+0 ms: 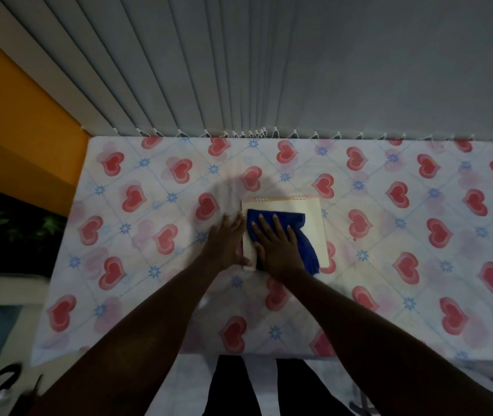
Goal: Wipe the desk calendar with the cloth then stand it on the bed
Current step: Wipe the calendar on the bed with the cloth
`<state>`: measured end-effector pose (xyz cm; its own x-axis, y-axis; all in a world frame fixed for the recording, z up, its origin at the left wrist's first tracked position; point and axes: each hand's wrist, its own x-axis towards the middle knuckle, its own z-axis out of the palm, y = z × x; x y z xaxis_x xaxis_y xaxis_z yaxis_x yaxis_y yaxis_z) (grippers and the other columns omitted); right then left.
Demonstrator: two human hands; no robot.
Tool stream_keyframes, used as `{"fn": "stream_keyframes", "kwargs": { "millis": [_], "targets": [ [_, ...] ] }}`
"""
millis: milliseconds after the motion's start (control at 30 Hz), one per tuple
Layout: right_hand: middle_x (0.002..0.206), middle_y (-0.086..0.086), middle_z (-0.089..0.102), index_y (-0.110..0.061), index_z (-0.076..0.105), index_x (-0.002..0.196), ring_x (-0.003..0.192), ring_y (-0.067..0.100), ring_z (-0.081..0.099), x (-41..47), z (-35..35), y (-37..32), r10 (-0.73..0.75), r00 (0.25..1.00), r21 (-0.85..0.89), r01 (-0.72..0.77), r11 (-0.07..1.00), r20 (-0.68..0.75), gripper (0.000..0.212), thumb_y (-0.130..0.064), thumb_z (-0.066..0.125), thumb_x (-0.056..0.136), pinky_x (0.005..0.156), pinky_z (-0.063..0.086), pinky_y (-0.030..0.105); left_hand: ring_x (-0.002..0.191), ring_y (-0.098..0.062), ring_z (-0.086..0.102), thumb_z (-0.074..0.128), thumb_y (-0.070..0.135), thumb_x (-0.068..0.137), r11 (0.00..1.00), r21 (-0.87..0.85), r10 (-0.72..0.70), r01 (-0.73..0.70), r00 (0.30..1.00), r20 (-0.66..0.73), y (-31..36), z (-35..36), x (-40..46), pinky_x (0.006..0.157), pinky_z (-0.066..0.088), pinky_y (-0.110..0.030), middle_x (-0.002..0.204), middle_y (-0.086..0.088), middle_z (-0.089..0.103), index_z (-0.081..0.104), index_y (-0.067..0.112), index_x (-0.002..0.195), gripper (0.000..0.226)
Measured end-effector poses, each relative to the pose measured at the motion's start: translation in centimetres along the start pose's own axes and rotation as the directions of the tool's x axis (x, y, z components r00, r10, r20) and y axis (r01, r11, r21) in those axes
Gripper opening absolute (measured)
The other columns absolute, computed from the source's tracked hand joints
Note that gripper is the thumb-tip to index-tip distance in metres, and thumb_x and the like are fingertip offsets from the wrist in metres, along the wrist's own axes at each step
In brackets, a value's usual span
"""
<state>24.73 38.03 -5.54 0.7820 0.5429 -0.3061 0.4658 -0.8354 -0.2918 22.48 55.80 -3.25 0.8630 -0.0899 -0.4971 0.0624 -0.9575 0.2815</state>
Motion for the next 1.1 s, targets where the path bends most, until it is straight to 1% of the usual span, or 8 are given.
{"fn": "stream_keyframes", "kwargs": {
  "millis": [100,267,467,567,667,733,900,1100],
  "targets": [
    [0.164,-0.007,-0.004,-0.034,0.001,0.154,0.151,0.024,-0.012,1.5,-0.6,-0.6,0.035,0.999,0.017,-0.035,0.999,-0.011,0.055,-0.044,0.019,0.103,0.122,-0.004,0.051,0.149,-0.035,-0.004,0.073,0.063,0.065,1.0,-0.005,0.002,-0.002,1.0,-0.011,-0.1,0.0,0.0,0.116,0.015,-0.058,0.164,-0.003,-0.003,0.002,0.015,0.152,0.122],
    [0.164,-0.011,-0.004,-0.037,-0.001,0.153,0.15,0.021,-0.015,-2.2,1.4,-0.9,0.022,1.0,0.042,-0.022,0.999,0.002,0.056,-0.048,0.014,0.1,0.122,-0.005,0.049,0.149,-0.036,-0.005,0.071,0.063,0.068,1.0,-0.006,0.01,-0.01,1.0,-0.003,-0.1,0.0,-0.1,0.117,0.015,-0.058,0.164,-0.004,-0.003,0.0,0.015,0.152,0.12],
    [0.165,-0.007,-0.002,-0.033,0.004,0.154,0.151,0.023,-0.011,2.7,-1.3,-0.2,0.041,0.999,0.006,-0.041,0.999,0.001,0.054,-0.042,0.021,0.103,0.122,-0.004,0.05,0.149,-0.036,-0.005,0.072,0.063,0.066,1.0,0.007,0.001,-0.001,1.0,0.007,0.1,-0.2,-0.1,0.116,0.014,-0.058,0.164,-0.004,-0.004,-0.001,0.016,0.152,0.122],
    [0.164,-0.007,-0.004,-0.035,0.0,0.154,0.151,0.025,-0.011,0.2,-0.4,-0.7,0.081,0.997,0.008,-0.081,0.997,-0.019,0.056,-0.043,0.02,0.102,0.122,-0.003,0.05,0.149,-0.037,-0.004,0.072,0.063,0.066,1.0,0.027,0.001,-0.001,1.0,0.019,0.2,-0.4,-0.2,0.116,0.016,-0.059,0.164,-0.005,-0.003,-0.001,0.016,0.152,0.121],
    [0.164,-0.01,-0.003,-0.036,0.001,0.154,0.15,0.023,-0.012,-3.6,1.0,-0.6,0.057,0.998,0.018,-0.057,0.998,-0.004,0.056,-0.044,0.021,0.102,0.123,0.0,0.052,0.149,-0.037,-0.004,0.072,0.061,0.068,0.999,0.035,-0.009,0.007,0.999,0.047,0.5,-0.7,0.0,0.116,0.016,-0.06,0.163,-0.005,-0.003,0.0,0.014,0.152,0.12],
    [0.164,-0.01,-0.002,-0.036,0.003,0.153,0.15,0.022,-0.013,-3.0,0.6,0.5,0.049,0.999,-0.012,-0.049,0.999,0.0,0.055,-0.044,0.022,0.102,0.122,0.0,0.053,0.149,-0.037,-0.004,0.072,0.06,0.069,0.999,0.053,-0.015,0.013,0.999,0.04,0.7,-0.7,-0.1,0.116,0.015,-0.059,0.164,-0.005,-0.003,0.0,0.014,0.152,0.119],
    [0.165,-0.004,-0.004,-0.031,0.005,0.154,0.152,0.026,-0.009,1.4,-2.3,2.2,0.248,0.969,0.019,-0.248,0.969,-0.017,0.055,-0.043,0.022,0.103,0.121,0.005,0.055,0.149,-0.037,-0.002,0.072,0.06,0.069,0.995,0.094,-0.031,0.027,0.998,0.048,1.2,-1.2,-0.4,0.116,0.015,-0.058,0.164,-0.005,-0.003,0.0,0.013,0.152,0.119],
    [0.165,-0.004,-0.002,-0.033,0.001,0.153,0.15,0.024,-0.014,-4.3,0.9,1.3,0.242,0.97,0.004,-0.242,0.97,-0.035,0.058,-0.047,0.017,0.1,0.12,0.001,0.054,0.149,-0.037,-0.003,0.073,0.059,0.069,0.995,0.091,-0.039,0.033,0.998,0.058,1.2,-1.2,-0.3,0.117,0.014,-0.058,0.163,-0.005,-0.005,-0.001,0.012,0.152,0.12]
  ]
}}
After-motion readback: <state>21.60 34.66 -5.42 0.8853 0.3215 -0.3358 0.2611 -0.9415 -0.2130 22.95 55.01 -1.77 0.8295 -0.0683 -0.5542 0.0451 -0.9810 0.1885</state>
